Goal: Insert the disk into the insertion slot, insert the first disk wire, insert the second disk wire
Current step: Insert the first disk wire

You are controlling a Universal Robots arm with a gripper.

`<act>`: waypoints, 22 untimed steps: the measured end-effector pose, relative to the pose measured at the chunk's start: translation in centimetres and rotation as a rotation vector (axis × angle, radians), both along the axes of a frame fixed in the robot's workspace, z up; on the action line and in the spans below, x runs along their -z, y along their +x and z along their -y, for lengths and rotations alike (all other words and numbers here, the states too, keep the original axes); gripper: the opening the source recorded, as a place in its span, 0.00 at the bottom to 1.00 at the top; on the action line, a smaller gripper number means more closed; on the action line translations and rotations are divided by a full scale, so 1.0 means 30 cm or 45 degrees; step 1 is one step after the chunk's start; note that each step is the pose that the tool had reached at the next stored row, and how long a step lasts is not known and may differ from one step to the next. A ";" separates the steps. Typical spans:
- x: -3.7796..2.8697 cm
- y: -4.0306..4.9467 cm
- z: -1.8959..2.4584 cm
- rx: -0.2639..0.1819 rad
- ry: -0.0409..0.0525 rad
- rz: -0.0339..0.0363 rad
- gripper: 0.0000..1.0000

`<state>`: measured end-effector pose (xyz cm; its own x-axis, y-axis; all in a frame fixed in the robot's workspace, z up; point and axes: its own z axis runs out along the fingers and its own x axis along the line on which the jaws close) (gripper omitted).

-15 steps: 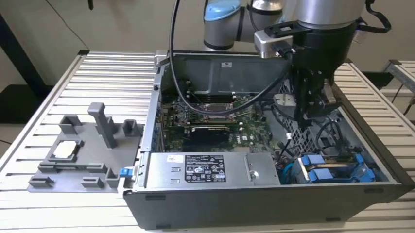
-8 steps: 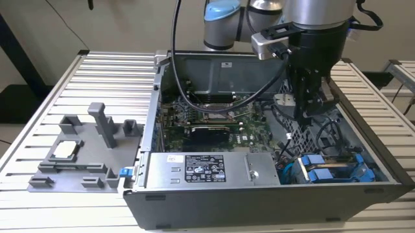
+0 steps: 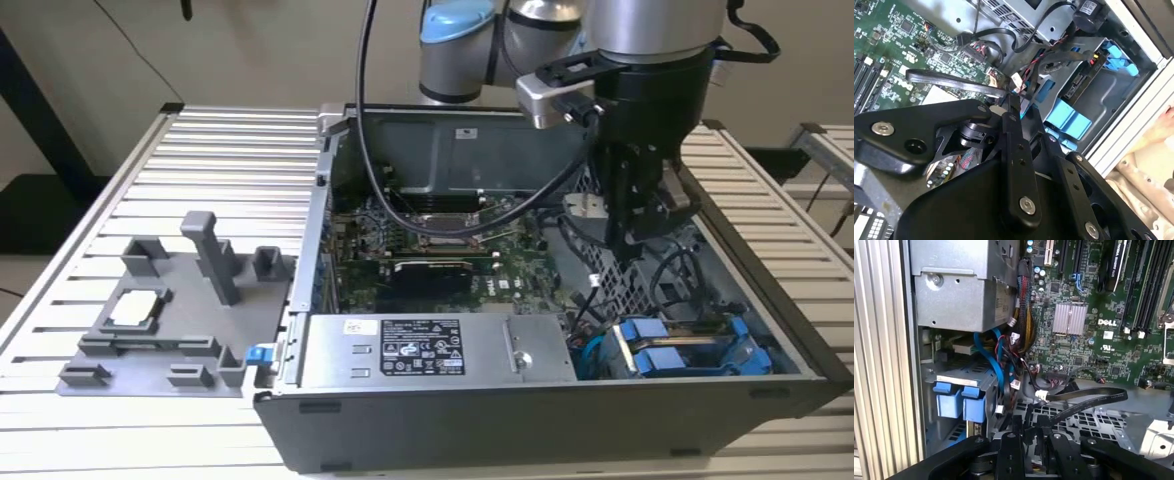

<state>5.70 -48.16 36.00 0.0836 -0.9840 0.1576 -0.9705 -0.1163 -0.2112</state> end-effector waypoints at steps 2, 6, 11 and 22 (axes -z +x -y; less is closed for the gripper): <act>0.001 -0.001 0.000 -0.006 -0.004 0.0002 0.24; 0.001 -0.002 0.000 -0.007 -0.005 0.0008 0.17; 0.001 -0.002 0.000 -0.007 -0.006 0.0008 0.16; 0.001 0.030 0.041 -0.007 -0.006 -0.0228 0.16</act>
